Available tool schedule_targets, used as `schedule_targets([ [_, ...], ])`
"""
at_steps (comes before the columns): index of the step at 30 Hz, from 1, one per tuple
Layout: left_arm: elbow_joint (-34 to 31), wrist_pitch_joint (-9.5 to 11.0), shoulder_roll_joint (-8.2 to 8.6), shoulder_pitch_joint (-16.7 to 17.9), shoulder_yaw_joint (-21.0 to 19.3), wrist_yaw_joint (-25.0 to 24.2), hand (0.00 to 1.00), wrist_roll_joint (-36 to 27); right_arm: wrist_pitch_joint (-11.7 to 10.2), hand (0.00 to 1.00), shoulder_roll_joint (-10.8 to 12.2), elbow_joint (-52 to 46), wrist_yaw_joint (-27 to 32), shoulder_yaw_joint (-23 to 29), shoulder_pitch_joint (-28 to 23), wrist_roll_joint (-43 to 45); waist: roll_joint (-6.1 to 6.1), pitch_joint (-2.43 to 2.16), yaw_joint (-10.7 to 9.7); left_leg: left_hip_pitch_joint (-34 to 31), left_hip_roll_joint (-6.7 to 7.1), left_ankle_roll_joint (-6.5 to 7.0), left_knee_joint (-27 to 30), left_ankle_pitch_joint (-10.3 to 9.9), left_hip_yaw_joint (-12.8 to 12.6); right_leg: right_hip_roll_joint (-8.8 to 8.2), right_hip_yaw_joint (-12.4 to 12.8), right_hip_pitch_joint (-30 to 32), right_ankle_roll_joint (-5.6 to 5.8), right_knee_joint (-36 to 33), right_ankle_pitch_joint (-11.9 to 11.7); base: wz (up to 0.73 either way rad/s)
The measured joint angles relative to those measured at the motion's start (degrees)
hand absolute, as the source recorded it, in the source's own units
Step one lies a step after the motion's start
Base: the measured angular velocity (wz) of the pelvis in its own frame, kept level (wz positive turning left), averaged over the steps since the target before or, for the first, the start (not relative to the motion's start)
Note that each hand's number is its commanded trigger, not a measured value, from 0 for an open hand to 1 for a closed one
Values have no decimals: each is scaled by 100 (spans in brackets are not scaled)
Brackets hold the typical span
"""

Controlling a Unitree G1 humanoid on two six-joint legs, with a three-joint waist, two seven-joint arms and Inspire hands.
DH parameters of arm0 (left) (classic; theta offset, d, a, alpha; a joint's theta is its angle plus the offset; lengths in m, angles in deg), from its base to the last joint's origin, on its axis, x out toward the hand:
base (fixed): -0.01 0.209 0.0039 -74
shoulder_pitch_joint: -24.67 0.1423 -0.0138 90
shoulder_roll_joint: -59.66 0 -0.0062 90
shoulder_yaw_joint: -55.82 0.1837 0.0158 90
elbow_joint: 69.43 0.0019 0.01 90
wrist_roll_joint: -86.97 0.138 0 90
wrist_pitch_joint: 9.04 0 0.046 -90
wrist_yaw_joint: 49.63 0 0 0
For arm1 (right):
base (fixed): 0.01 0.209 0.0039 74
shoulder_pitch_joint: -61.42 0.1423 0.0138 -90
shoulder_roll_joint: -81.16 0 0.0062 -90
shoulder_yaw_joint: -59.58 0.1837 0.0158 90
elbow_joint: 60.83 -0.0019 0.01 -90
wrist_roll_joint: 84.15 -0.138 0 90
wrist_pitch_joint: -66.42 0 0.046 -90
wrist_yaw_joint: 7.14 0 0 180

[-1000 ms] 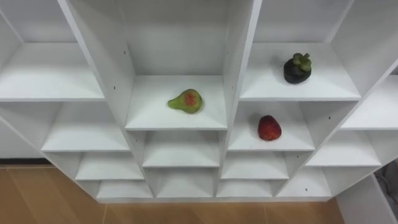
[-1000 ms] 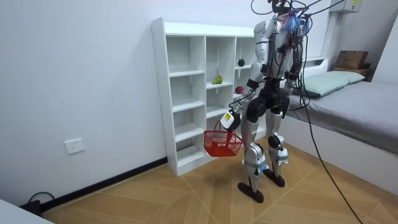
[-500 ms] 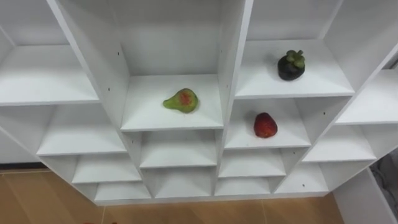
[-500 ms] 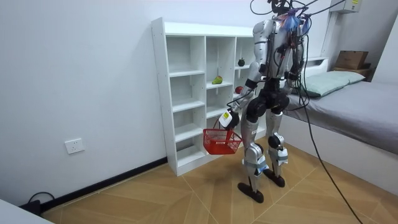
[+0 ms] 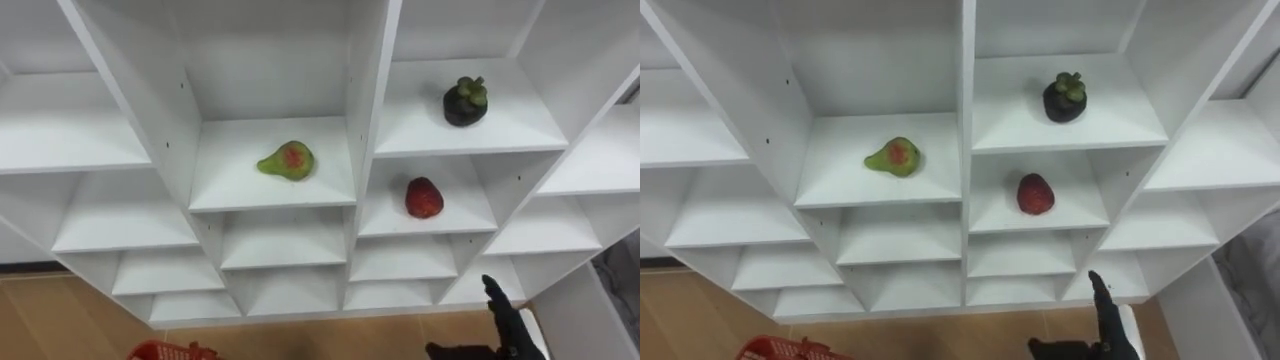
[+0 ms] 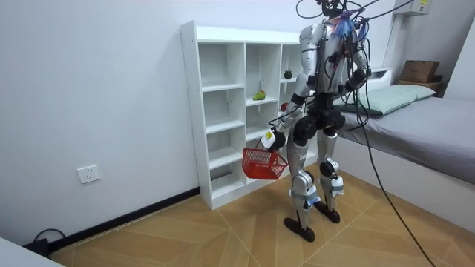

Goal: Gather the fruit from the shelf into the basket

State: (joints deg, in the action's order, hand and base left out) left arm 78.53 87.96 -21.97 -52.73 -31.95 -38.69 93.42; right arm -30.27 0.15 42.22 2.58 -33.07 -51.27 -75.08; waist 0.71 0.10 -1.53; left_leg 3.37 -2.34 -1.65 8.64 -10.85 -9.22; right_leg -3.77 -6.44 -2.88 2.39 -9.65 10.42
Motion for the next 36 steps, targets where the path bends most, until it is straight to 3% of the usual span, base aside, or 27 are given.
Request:
schedule_targets([
  [2, -1, 92, -10, 5, 37, 1, 100, -5, -75, 0, -1, -561, 149, -14, -2, -1, -21, 13, -16, 10, 0, 0, -1, 0, -19, 1, 14, 8, 0, 2, 0, -7],
  [3, -5, 138, -10, 34, 39, 9, 100, -10, -222, 0, -1, -868, 302, -5, -2, 2, -34, 15, -21, 15, -4, 0, -2, -1, -35, 5, 25, 12, 0, 1, 0, -5],
  [7, -132, 238, -14, 58, 211, 13, 100, -126, -594, 0, -2, -1500, 773, -104, 32, -48, -76, -13, 23, 5, -34, -1, -26, -2, -147, 38, 138, 92, -6, -23, -19, -14],
  [20, -265, 300, -23, 154, 412, -169, 100, -231, -646, 0, -49, -2314, 1419, -284, 495, -271, -106, -21, 46, 32, -38, 0, -88, -1, -183, 53, 168, 91, -7, -43, -26, -1],
  [26, -263, 297, -95, 144, 497, -259, 100, -231, -666, 0, -340, -2321, 1575, -534, 853, -433, -63, 4, 140, 26, -38, 0, -87, 0, -171, 53, 156, 87, -7, -34, -26, 0],
  [36, -264, 171, -96, 42, 502, -249, 100, -231, -634, 0, -414, -2318, 1660, -686, 1235, -649, -20, 22, 214, -6, -39, 0, -87, 0, -142, 53, 121, 92, -7, -22, -26, 0],
])
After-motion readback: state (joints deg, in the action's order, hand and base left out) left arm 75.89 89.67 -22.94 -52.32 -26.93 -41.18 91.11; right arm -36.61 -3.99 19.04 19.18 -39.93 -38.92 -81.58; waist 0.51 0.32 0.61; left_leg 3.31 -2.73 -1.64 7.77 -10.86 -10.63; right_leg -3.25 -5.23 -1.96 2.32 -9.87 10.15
